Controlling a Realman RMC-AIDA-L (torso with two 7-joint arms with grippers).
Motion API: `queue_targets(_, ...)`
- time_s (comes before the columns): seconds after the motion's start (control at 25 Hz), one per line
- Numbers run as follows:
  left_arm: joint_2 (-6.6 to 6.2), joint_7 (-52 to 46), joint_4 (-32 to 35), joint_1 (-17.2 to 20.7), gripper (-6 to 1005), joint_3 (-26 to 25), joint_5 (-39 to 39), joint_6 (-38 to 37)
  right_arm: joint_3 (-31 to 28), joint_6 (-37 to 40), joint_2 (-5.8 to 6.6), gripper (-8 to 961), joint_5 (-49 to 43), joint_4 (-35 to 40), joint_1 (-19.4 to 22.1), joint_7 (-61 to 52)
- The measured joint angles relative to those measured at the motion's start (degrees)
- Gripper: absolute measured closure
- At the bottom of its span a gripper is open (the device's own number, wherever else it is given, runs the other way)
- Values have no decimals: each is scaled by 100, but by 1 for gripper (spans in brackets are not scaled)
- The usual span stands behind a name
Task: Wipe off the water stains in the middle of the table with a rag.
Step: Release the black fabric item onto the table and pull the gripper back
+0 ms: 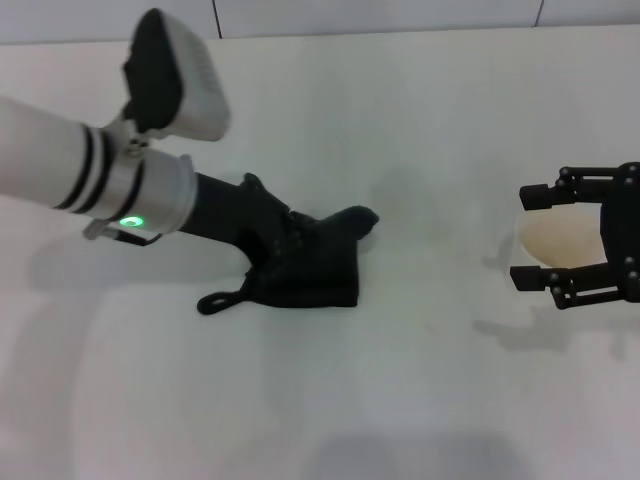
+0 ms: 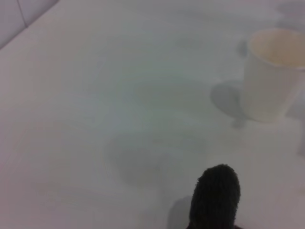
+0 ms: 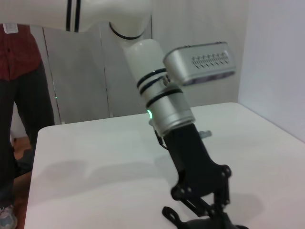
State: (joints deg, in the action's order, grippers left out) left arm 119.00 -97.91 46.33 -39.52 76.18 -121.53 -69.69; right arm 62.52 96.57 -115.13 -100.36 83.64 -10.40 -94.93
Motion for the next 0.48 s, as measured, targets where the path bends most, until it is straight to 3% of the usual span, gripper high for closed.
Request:
queue_targets(0.2, -1, 133, 620, 596, 958, -424, -5, -542, 24, -33, 0, 138, 12, 3, -13, -10)
queue_targets(0.32, -1, 338, 674, 765, 958, -929, 29, -981, 45, -60, -3, 138, 17, 4, -16, -11)
queue_targets(0.48, 0, 499, 674, 926, 958, -1204, 40, -1299, 64, -73, -6, 138, 30, -22, -48, -13)
